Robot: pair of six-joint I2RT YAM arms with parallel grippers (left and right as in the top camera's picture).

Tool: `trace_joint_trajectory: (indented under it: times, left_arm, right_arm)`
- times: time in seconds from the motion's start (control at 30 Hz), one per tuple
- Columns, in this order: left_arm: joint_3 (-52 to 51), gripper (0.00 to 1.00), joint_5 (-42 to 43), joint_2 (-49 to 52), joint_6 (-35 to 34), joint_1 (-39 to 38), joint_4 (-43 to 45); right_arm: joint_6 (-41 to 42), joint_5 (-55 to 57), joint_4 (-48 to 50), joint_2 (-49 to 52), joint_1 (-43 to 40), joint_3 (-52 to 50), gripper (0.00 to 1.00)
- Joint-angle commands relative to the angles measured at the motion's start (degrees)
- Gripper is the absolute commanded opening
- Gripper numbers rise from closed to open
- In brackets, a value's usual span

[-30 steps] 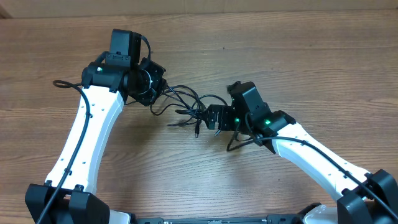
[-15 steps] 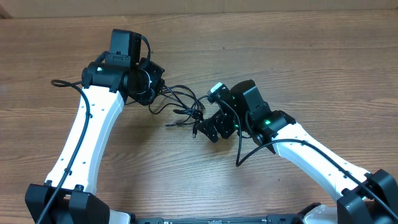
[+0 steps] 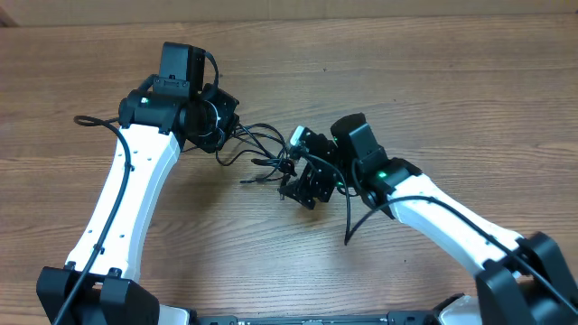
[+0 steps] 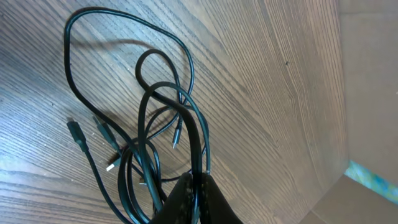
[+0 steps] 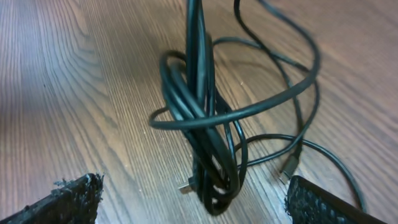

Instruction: Untangle cables

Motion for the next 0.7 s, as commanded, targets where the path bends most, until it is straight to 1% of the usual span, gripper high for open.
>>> trace_joint_trajectory:
  times: [0.0, 0.07, 0.1, 0.13, 0.17, 0.2, 0.3, 0.37, 0.5, 0.53, 0.57, 0.6, 0.63, 0.67]
  left_arm:
    - [1.5, 0.06, -1.2, -0.3, 1.1, 0.2, 0.2]
    - [1.5, 0.05, -1.2, -0.3, 1.1, 0.3, 0.2]
    - [1.5, 0.05, -1.2, -0.3, 1.1, 0.3, 0.0]
    - [1.5, 0.05, -1.2, -0.3, 1.1, 0.3, 0.0]
    - [1.5, 0.05, -1.2, -0.3, 1.1, 0.2, 0.0]
    - [1.5, 0.04, -1.0, -0.3, 1.1, 0.2, -0.3]
    - [1.5, 0.04, -0.2, -0.3, 1.1, 0.2, -0.9]
    - [1.5, 0.04, -0.1, -0.3, 1.1, 0.2, -1.6]
    - [1.5, 0.05, 1.4, -0.3, 1.1, 0.2, -2.1]
    - [1.5, 0.09, 1.4, -0.3, 1.1, 0.2, -2.2]
    - [1.5, 0.21, 1.3, -0.3, 1.1, 0.2, -2.5]
    - [1.5, 0.31, 1.0, -0.3, 1.5, 0.2, -2.7]
    - [1.5, 0.65, 0.3, -0.3, 4.5, 0.2, -2.7]
    - [1.5, 0.88, 0.1, -0.3, 6.7, 0.2, -2.7]
  right_arm:
    - [-0.9, -3.5, 2.6, 3.4, 0.2, 0.8, 0.93]
    - [-0.9, -3.5, 3.6, 4.1, 0.2, 0.8, 0.86]
    - [-0.9, -3.5, 4.3, 4.2, 0.2, 0.8, 0.78]
    - [-0.9, -3.5, 4.7, 4.2, 0.2, 0.8, 0.65]
    - [-0.8, -3.5, 5.6, 4.2, 0.2, 0.8, 0.44]
    - [-0.8, -3.5, 6.4, 4.3, 0.2, 0.8, 0.29]
    - [-0.5, -3.5, 7.4, 4.8, 0.2, 0.8, 0.04]
    - [0.0, -3.5, 7.4, 5.0, 0.2, 0.8, 0.04]
    - [4.4, -3.5, 7.8, 5.1, 0.2, 0.8, 0.04]
    - [5.8, -3.5, 7.7, 5.1, 0.2, 0.8, 0.04]
    - [8.8, -3.6, 7.7, 5.0, 0.2, 0.8, 0.04]
    - [10.7, -3.8, 7.6, 5.0, 0.2, 0.8, 0.04]
    - [16.8, -4.8, 7.3, 4.9, 0.1, 0.8, 0.04]
    - [21.3, -5.9, 7.1, 4.7, 0.1, 0.8, 0.04]
